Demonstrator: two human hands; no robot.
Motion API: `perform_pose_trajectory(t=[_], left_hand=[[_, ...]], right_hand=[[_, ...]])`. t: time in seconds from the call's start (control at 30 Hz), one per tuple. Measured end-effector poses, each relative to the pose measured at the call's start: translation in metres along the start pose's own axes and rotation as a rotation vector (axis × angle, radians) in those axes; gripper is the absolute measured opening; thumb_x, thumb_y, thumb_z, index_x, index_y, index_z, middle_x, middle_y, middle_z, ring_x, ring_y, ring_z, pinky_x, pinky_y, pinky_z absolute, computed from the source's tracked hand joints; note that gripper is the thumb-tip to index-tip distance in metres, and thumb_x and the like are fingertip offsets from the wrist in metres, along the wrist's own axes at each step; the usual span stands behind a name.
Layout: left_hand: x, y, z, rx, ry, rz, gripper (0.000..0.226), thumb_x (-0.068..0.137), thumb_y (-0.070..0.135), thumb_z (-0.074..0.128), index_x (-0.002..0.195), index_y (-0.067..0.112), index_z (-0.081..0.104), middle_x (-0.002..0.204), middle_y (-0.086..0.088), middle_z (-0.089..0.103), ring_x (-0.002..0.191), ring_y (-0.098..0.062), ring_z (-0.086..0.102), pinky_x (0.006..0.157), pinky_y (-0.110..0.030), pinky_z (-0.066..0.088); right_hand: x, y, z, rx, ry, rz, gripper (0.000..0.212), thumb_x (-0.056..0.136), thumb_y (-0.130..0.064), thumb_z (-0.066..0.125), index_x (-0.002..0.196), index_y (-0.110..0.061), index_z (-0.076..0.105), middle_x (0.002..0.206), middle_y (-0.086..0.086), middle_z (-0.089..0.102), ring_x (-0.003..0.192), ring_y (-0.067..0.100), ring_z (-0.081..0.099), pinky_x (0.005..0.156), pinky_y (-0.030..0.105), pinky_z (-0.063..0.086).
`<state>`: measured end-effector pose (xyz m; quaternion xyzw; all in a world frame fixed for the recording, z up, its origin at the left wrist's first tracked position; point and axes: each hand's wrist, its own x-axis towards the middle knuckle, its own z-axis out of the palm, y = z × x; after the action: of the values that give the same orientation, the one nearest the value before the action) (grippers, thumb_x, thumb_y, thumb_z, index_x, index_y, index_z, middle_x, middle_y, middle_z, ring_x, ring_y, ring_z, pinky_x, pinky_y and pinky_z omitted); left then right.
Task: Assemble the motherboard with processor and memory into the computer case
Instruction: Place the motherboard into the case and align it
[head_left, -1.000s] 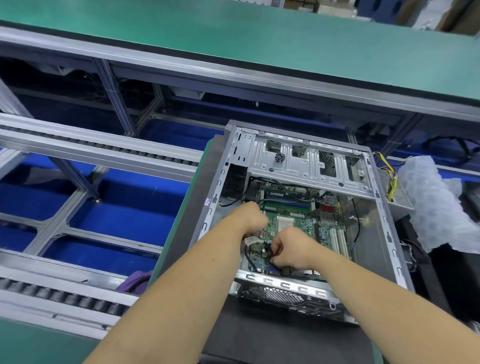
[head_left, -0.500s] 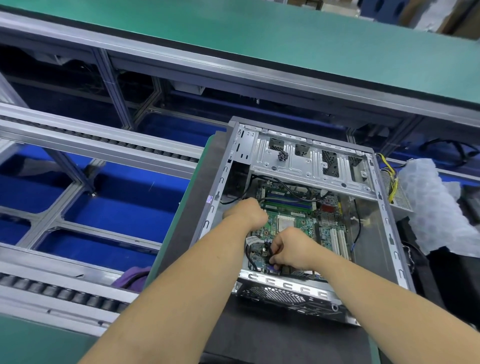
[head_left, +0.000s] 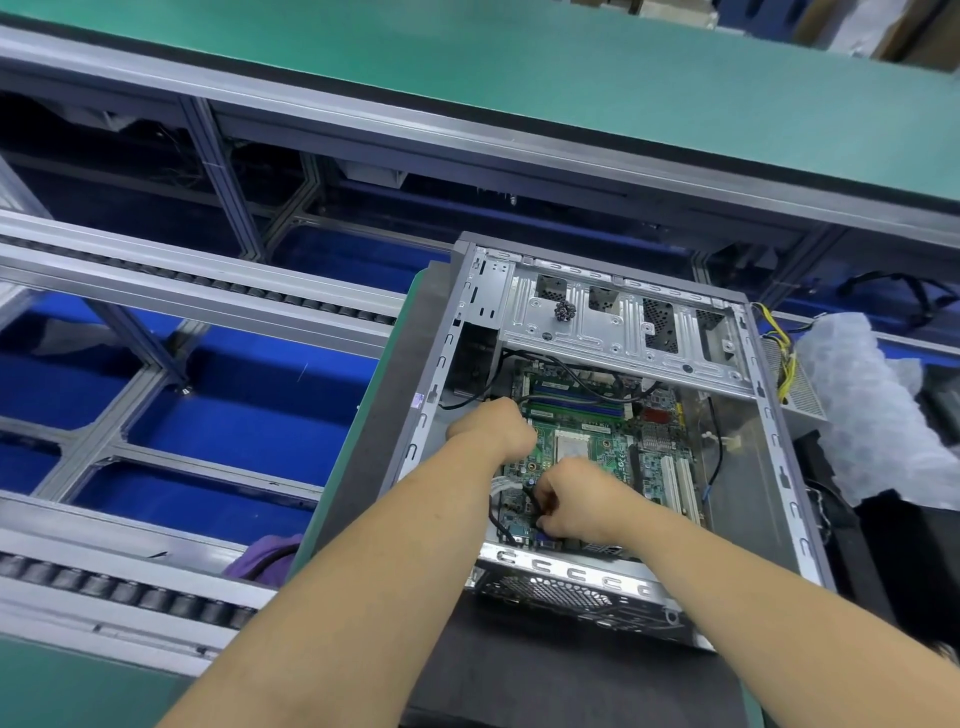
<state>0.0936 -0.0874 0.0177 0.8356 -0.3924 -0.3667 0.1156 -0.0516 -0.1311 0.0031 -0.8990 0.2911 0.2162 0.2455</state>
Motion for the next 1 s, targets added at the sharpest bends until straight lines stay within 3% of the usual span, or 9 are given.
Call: perform_pose_trajectory(t=[0.17,0.23,0.33,0.43,0.53,0.63,0.7,0.83,1.0], left_hand=[[0.001,-0.001,0.001,0.008,0.000,0.014,0.021,0.093,0.016,0.048,0.095,0.003,0.064,0.066,-0.003,0.043,0.064,-0.022,0.042,0.066,-0.033,0.035],[0.002,0.000,0.002,0.017,0.005,0.013,0.018,0.092,0.016,0.048,0.076,0.011,0.050,0.067,-0.003,0.044,0.063,-0.022,0.042,0.065,-0.033,0.035],[0.004,0.000,0.003,0.019,-0.003,0.017,0.025,0.093,0.017,0.048,0.068,0.015,0.041,0.067,-0.003,0.045,0.062,-0.021,0.042,0.064,-0.032,0.035],[0.004,0.000,0.003,0.019,-0.016,0.014,0.022,0.094,0.020,0.048,0.073,0.015,0.050,0.068,-0.003,0.048,0.064,-0.022,0.045,0.064,-0.031,0.037],[0.002,0.000,0.003,0.007,-0.025,0.016,0.024,0.093,0.018,0.047,0.104,0.003,0.062,0.071,-0.007,0.051,0.068,-0.024,0.050,0.067,-0.033,0.038],[0.000,0.000,0.002,0.014,-0.026,0.016,0.032,0.092,0.017,0.047,0.116,-0.001,0.060,0.100,-0.014,0.062,0.090,-0.030,0.064,0.076,-0.037,0.049],[0.001,0.001,0.002,0.029,-0.026,0.022,0.032,0.092,0.017,0.047,0.115,0.000,0.060,0.107,-0.014,0.061,0.078,-0.027,0.058,0.073,-0.035,0.046],[0.003,0.001,0.003,0.055,-0.038,0.028,0.011,0.092,0.018,0.047,0.089,0.010,0.055,0.083,-0.008,0.056,0.075,-0.024,0.051,0.070,-0.033,0.041],[0.005,0.001,0.004,0.053,-0.037,0.025,0.021,0.092,0.018,0.048,0.071,0.013,0.044,0.072,-0.004,0.048,0.071,-0.024,0.048,0.069,-0.033,0.039]], right_hand=[[0.000,0.000,0.000,0.005,0.017,-0.010,0.016,0.087,-0.017,0.073,0.080,-0.004,0.069,0.081,0.014,0.070,0.064,0.022,0.054,0.066,0.036,0.056],[0.000,-0.002,0.000,0.001,0.021,-0.012,0.016,0.087,-0.016,0.072,0.078,-0.003,0.068,0.079,0.015,0.069,0.062,0.021,0.052,0.064,0.035,0.054],[0.000,-0.007,-0.001,-0.050,0.005,-0.020,0.018,0.087,-0.015,0.069,0.078,0.000,0.066,0.072,0.014,0.064,0.059,0.020,0.048,0.057,0.031,0.047],[0.000,-0.009,0.000,-0.073,0.003,-0.021,0.019,0.086,-0.013,0.068,0.071,-0.002,0.061,0.066,0.008,0.055,0.058,0.020,0.046,0.057,0.030,0.046],[-0.002,-0.003,-0.001,-0.015,0.026,-0.008,0.015,0.083,-0.010,0.069,0.072,-0.001,0.064,0.070,0.012,0.062,0.061,0.019,0.049,0.060,0.032,0.050],[-0.004,0.002,-0.002,0.025,0.051,0.000,0.011,0.084,-0.011,0.073,0.080,-0.001,0.071,0.083,0.014,0.071,0.068,0.018,0.055,0.067,0.031,0.052],[-0.003,0.002,-0.001,0.033,0.051,0.003,0.011,0.085,-0.014,0.076,0.081,-0.004,0.072,0.084,0.010,0.072,0.070,0.017,0.057,0.065,0.027,0.051],[-0.001,0.001,0.000,0.067,0.036,0.027,0.017,0.086,-0.014,0.076,0.071,-0.013,0.068,0.079,0.008,0.073,0.065,0.016,0.057,0.054,0.019,0.044],[-0.002,0.002,0.001,0.082,0.042,0.047,0.015,0.086,-0.017,0.077,0.076,-0.007,0.072,0.077,0.007,0.073,0.062,0.014,0.056,0.053,0.019,0.045]])
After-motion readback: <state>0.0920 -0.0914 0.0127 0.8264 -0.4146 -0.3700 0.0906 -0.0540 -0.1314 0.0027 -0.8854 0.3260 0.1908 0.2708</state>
